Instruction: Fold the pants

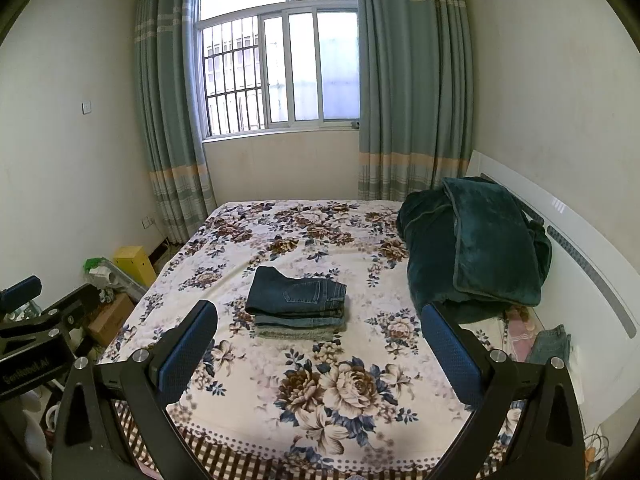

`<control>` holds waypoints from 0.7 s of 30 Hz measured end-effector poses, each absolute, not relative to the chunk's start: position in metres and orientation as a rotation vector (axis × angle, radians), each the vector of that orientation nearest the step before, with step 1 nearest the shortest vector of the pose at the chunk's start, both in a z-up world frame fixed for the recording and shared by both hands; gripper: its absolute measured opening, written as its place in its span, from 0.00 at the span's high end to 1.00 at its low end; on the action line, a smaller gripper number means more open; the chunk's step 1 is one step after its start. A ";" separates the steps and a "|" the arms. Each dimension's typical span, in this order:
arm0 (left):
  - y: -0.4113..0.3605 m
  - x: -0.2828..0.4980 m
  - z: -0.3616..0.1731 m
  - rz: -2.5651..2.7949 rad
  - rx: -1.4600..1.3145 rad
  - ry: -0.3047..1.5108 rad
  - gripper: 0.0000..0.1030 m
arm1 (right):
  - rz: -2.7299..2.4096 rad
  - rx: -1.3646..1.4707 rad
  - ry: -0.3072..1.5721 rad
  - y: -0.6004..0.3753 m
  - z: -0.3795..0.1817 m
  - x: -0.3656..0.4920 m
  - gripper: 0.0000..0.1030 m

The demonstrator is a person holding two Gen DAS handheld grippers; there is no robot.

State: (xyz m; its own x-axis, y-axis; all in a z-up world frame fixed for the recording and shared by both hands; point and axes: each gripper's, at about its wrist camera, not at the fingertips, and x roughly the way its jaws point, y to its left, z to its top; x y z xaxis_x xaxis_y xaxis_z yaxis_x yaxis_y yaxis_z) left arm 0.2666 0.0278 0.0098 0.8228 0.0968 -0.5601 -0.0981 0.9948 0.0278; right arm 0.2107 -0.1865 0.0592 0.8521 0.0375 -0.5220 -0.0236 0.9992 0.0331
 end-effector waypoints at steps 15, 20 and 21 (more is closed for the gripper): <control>0.026 0.265 0.012 0.105 -0.004 0.591 0.00 | 0.031 0.025 0.547 -0.187 0.059 0.210 0.00; 0.026 0.264 0.013 0.102 -0.009 0.591 0.00 | 0.033 0.027 0.549 -0.188 0.058 0.210 0.00; 0.025 0.263 0.014 0.103 -0.009 0.589 0.00 | 0.033 0.027 0.549 -0.188 0.058 0.211 0.00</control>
State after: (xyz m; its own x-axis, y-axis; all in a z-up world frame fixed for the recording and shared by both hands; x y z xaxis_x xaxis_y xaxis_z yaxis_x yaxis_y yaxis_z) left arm 0.2634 0.0250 0.0144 0.8263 0.0945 -0.5552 -0.0996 0.9948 0.0211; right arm 0.2106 -0.1878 0.0579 0.8527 0.0381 -0.5210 -0.0237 0.9991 0.0343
